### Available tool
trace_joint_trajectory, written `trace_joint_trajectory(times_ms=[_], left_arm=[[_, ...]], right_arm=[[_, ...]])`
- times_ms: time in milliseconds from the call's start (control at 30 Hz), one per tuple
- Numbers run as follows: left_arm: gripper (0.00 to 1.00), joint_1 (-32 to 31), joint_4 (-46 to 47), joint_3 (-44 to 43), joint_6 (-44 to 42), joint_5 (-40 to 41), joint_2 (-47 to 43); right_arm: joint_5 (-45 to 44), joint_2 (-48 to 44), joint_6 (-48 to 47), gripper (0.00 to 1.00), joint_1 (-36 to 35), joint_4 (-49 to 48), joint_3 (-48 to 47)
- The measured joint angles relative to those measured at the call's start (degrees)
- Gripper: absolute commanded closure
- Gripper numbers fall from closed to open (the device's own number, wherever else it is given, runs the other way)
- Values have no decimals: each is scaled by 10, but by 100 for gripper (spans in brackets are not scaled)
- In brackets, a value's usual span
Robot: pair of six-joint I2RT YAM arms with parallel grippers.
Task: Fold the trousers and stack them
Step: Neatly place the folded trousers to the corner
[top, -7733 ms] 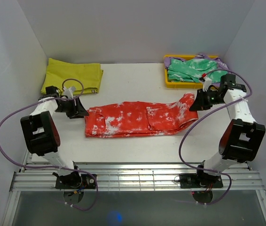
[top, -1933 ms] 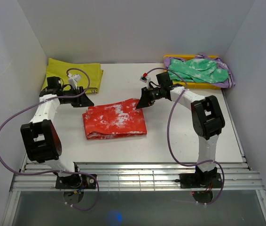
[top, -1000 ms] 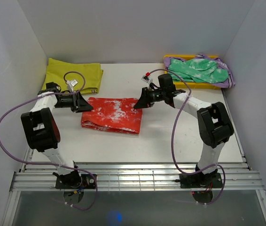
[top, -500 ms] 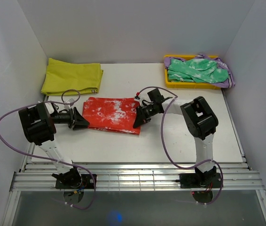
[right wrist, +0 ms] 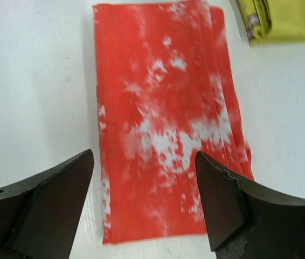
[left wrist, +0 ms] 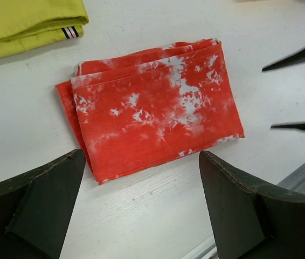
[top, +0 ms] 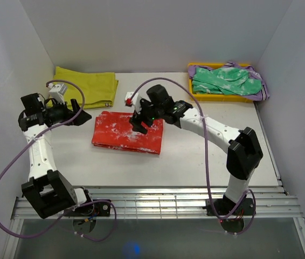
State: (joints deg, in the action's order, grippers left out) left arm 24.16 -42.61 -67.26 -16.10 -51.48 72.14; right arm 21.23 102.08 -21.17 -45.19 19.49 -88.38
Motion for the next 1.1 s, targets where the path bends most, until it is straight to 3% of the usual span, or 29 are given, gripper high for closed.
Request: trace_joint_trajectory(times_ms=[233, 567, 667, 700, 800, 1100], left_arm=[[2, 57, -9, -23, 71, -6, 111], [2, 120, -43, -38, 89, -28, 158], [2, 129, -52, -38, 89, -30, 174], [2, 129, -54, -38, 89, -29, 176], [2, 128, -58, -36, 86, -25, 179], [2, 128, -39, 60, 106, -17, 207]], right_arm=[[-124, 135, -74, 20, -146, -43, -96], [-255, 289, -123, 23, -199, -102, -128], [-281, 299, -138, 44, -205, -129, -128], [-285, 300, -142, 61, -205, -133, -128], [-288, 300, -148, 92, -203, -156, -115], [-173, 246, -86, 92, -143, -185, -49]])
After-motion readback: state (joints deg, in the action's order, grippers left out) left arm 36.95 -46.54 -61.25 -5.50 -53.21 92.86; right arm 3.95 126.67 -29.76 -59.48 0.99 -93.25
